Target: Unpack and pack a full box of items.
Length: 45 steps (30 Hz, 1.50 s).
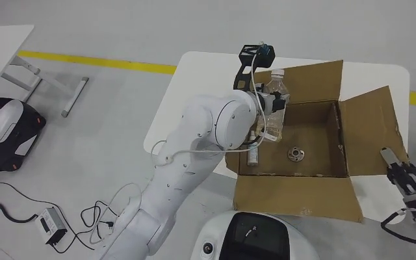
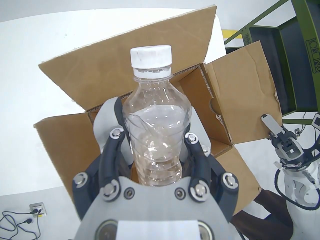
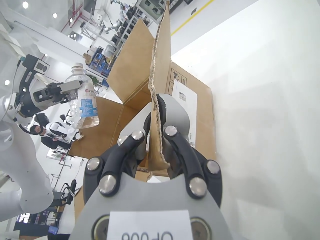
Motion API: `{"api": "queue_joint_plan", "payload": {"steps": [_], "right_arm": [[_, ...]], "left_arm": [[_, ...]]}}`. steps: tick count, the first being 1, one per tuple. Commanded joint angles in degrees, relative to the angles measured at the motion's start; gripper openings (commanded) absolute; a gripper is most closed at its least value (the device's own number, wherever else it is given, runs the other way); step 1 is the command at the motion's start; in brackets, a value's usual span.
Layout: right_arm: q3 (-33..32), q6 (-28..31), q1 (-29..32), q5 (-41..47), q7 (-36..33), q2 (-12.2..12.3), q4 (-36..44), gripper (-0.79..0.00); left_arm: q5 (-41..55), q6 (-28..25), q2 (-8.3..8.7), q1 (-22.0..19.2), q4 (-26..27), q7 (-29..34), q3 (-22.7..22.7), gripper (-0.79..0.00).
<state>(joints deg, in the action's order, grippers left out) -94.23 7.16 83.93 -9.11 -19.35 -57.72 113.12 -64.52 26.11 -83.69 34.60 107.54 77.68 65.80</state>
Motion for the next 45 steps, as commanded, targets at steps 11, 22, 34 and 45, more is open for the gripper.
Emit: {"api": "queue_joint_plan", "payload": {"steps": [11, 22, 34, 45], "right_arm": [[4.6, -11.2, 1.2, 6.7, 13.3, -2.0, 2.6, -0.785], [5.5, -17.5, -1.9, 11.5, 22.4, -3.5, 1.7, -0.785], [5.4, -16.2, -1.6, 8.6, 21.2, -4.0, 1.2, -0.683], [4.5, -14.2, -1.2, 6.3, 20.6, -4.0, 1.3, 0.0]], "left_arm": [[0.0, 0.0, 0.0, 0.0, 0.0, 0.0, 0.0, -0.785], [0.0, 0.0, 0.0, 0.0, 0.0, 0.0, 0.0, -0.785], [-4.4, -6.1, 1.29, 0.8, 4.3, 5.4, 5.2, -0.785], [-11.4, -9.8, 2.24, 1.5, 6.4, 10.3, 11.8, -0.785]]}}
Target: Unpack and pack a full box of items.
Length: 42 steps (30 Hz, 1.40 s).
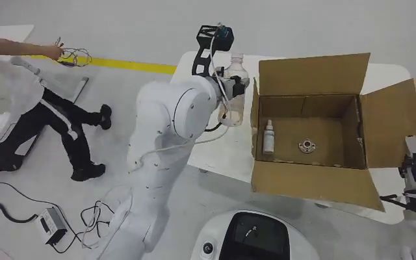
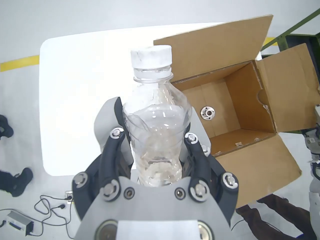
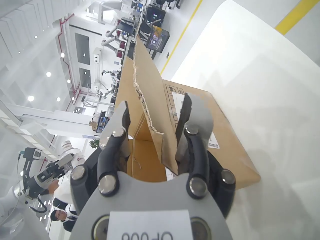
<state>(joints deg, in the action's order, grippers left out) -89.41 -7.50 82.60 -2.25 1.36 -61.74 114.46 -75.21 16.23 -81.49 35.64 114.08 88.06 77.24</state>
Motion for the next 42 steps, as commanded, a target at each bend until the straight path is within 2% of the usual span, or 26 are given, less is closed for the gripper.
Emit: {"api": "queue_joint_plan", "payload": {"steps": [1, 6, 10, 12, 19, 35, 38, 42], "right_arm": [[-0.8, 1.1, 0.2, -1.6, -0.1, 0.0, 0.1, 0.0], [-3.3, 2.4, 0.8, -3.5, 0.2, 0.0, 0.7, 0.0], [-6.3, 2.6, 0.5, -0.6, -1.0, -0.1, 1.5, 0.0], [-8.1, 3.6, 0.1, -0.2, -1.9, 0.0, 1.9, 0.0], [-12.1, 7.9, -0.6, -2.7, -4.1, 0.1, 2.2, 0.0], [-15.0, 11.7, 1.7, -4.9, -6.7, -0.2, 3.2, 0.0], [-15.6, 13.3, 2.1, -6.1, -6.7, -0.2, 3.1, 0.0], [-16.2, 15.0, 2.5, -6.0, -6.4, -0.4, 3.1, 0.0]], "left_arm": [[-1.7, 0.1, 0.09, 1.3, -0.1, -0.1, 1.0, -0.785], [-5.9, 0.1, 0.45, 4.6, -0.3, -0.1, 2.5, -0.785], [-9.5, -1.3, 1.02, 8.0, -1.9, -0.1, 3.0, -0.785], [-13.8, -5.4, 1.45, 9.7, -2.9, -0.1, 2.1, -0.785], [-14.9, -11.2, 1.74, 14.9, -6.3, -0.1, 0.4, -0.785], [-15.0, -11.8, 1.76, 15.9, -7.5, -0.7, 0.2, -0.785], [-14.4, -13.5, 1.78, 17.0, -8.8, -4.0, -0.4, -0.785], [-14.4, -18.1, 2.02, 17.6, -12.0, -4.0, -0.6, -0.785]]}}
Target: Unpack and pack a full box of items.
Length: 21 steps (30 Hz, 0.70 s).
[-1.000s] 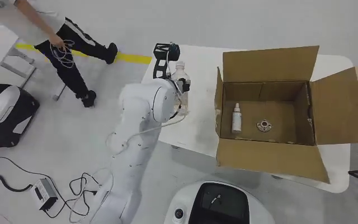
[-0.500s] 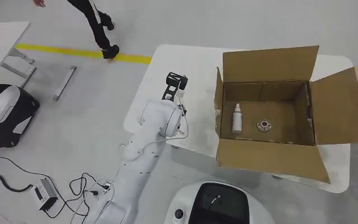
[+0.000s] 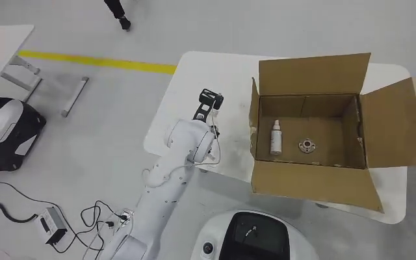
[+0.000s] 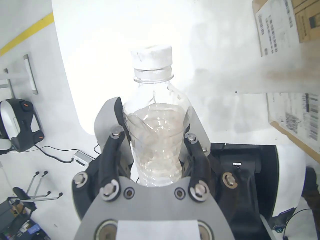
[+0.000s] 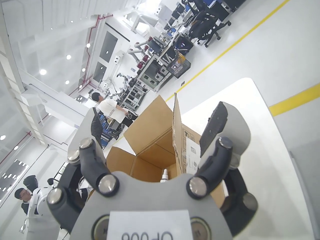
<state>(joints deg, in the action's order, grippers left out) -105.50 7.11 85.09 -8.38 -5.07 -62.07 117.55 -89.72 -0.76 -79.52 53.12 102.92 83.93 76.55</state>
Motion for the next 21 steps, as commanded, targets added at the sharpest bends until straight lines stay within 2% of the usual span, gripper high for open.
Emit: {"api": "queue_joint_plan", "payload": {"steps": [1, 4, 6, 13, 16, 21], "right_arm": [[-0.2, 1.0, 0.1, 0.4, 0.0, -0.1, 0.0, 0.0], [-0.5, 2.2, 0.3, 1.1, -0.2, -0.2, -0.3, 0.0], [-0.5, 2.6, 0.3, 1.1, -0.5, -0.2, -0.4, 0.0], [0.2, 5.3, -0.1, -1.4, -0.4, -0.4, -0.8, 0.0], [0.4, 5.8, 0.0, -1.9, -0.3, -0.5, -0.9, 0.0], [0.2, 6.2, 0.2, -2.8, -0.4, -0.6, -1.1, 0.0]], "left_arm": [[0.1, -2.5, 0.16, 0.2, -1.7, -0.2, 0.1, -0.785], [-1.8, -5.9, 0.51, 0.5, -4.9, -0.7, 0.3, -0.785], [-3.5, -6.3, 0.64, 0.4, -6.5, -1.3, 0.3, -0.785], [-5.8, -1.9, 0.51, -1.1, -11.8, -4.5, 0.6, -0.785], [-3.5, 0.4, 0.3, -2.5, -13.4, -5.1, 1.6, -0.785], [0.2, 0.3, 0.32, -3.6, -16.9, -7.6, 3.5, -0.785]]}}
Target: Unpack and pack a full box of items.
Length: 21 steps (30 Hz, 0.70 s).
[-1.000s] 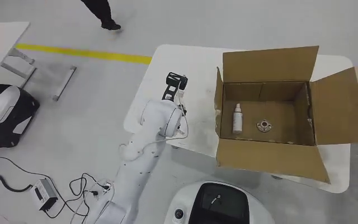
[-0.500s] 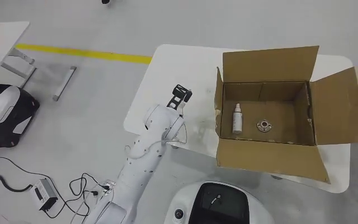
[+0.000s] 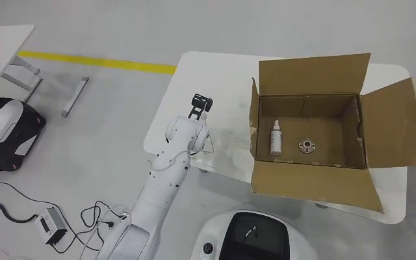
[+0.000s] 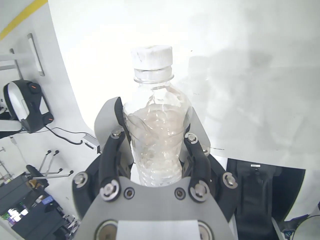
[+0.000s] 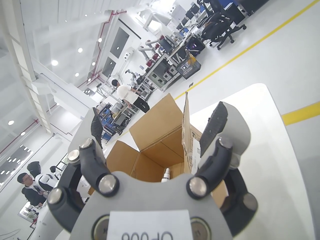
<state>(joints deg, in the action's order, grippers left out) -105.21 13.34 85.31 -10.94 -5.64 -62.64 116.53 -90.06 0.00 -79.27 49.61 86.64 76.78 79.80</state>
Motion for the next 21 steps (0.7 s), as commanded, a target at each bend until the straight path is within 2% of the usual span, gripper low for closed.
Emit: {"api": "queue_joint_plan", "payload": {"steps": [1, 9, 21], "right_arm": [[-0.2, -0.2, 0.0, -0.6, 0.4, -0.1, -0.1, 0.0], [0.1, -0.9, -0.6, -1.9, 0.9, -0.3, -0.6, 0.0], [1.0, -2.1, -1.1, -3.1, 1.5, -0.7, -1.1, 0.0]], "left_arm": [[2.8, -0.2, 0.02, -0.3, -1.7, -0.1, 1.0, -0.785], [6.5, -0.1, 0.31, -1.1, -4.6, 0.3, 3.4, -0.785], [4.4, -0.2, 0.63, -1.9, -9.4, -1.7, 2.5, -0.785]]}}
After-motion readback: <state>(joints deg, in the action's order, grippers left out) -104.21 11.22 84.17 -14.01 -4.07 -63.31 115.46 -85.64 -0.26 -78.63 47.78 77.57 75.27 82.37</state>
